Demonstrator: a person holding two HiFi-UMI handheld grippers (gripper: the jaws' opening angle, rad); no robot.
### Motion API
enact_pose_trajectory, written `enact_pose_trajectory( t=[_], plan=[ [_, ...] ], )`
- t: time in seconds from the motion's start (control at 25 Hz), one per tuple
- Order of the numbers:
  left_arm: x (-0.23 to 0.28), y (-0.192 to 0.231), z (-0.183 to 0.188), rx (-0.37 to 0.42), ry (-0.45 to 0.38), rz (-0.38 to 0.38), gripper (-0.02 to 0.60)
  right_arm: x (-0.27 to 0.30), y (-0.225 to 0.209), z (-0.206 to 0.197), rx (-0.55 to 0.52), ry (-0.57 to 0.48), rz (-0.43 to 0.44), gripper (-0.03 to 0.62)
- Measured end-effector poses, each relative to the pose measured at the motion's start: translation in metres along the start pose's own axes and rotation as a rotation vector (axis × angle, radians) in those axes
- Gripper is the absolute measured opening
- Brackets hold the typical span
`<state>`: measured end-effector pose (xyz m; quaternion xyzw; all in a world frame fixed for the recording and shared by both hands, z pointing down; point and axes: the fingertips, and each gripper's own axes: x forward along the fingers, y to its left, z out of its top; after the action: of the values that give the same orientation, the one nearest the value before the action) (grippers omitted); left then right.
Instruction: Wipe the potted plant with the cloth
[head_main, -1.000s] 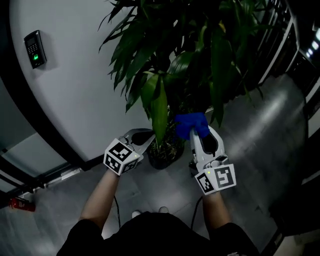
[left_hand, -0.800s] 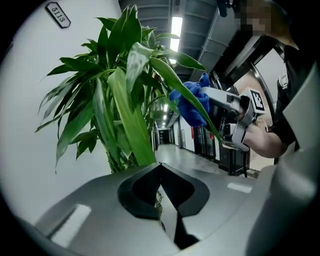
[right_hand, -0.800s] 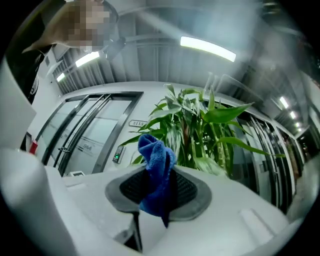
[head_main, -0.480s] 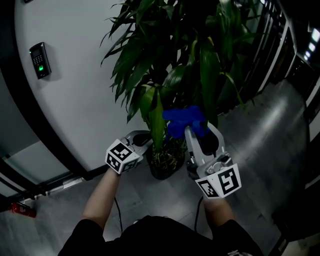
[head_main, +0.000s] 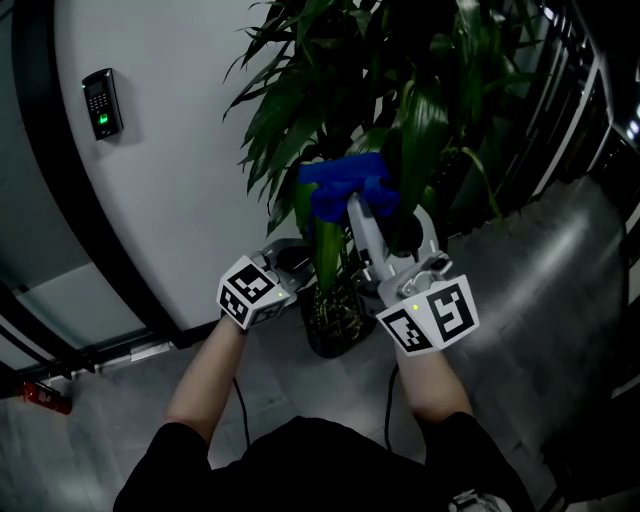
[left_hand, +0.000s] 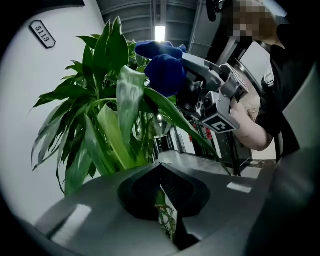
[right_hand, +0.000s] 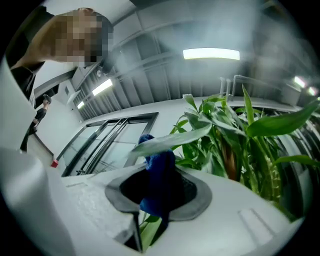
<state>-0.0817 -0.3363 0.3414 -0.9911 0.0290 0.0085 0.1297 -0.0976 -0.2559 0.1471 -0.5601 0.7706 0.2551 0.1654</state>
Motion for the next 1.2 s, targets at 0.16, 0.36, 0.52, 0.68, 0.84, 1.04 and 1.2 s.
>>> enact_pose_trajectory(
  t=[0.16,0.36,0.52,0.68,0.84,1.04,1.2],
  plan=[
    [-0.002,-0.002,0.005,0.010,-0.015,-0.014,0.007,0.008,0.002,-0.024,0.028,0.042,0.016,0.104],
    [-0.001,-0.015,0.010,0.038,-0.030,-0.064,0.006,0.007,0.003,-0.050,0.046,0.098,0.028,0.104],
    [0.002,-0.018,0.013,0.070,-0.018,-0.064,0.006,0.005,0.001,-0.063,0.072,0.122,0.031,0.104],
    [0.004,-0.022,0.014,0.091,-0.008,-0.073,0.006,0.001,0.001,-0.071,0.074,0.140,0.038,0.104],
    [0.006,-0.023,0.010,0.099,0.006,-0.073,0.007,0.000,0.002,-0.083,0.068,0.184,0.054,0.104],
    [0.002,-0.021,0.007,0.072,-0.007,-0.059,0.008,-0.009,0.004,-0.105,0.084,0.246,0.065,0.104],
    [0.002,-0.020,0.000,0.069,0.009,-0.048,0.006,-0.012,0.008,-0.120,0.097,0.288,0.079,0.104]
  ],
)
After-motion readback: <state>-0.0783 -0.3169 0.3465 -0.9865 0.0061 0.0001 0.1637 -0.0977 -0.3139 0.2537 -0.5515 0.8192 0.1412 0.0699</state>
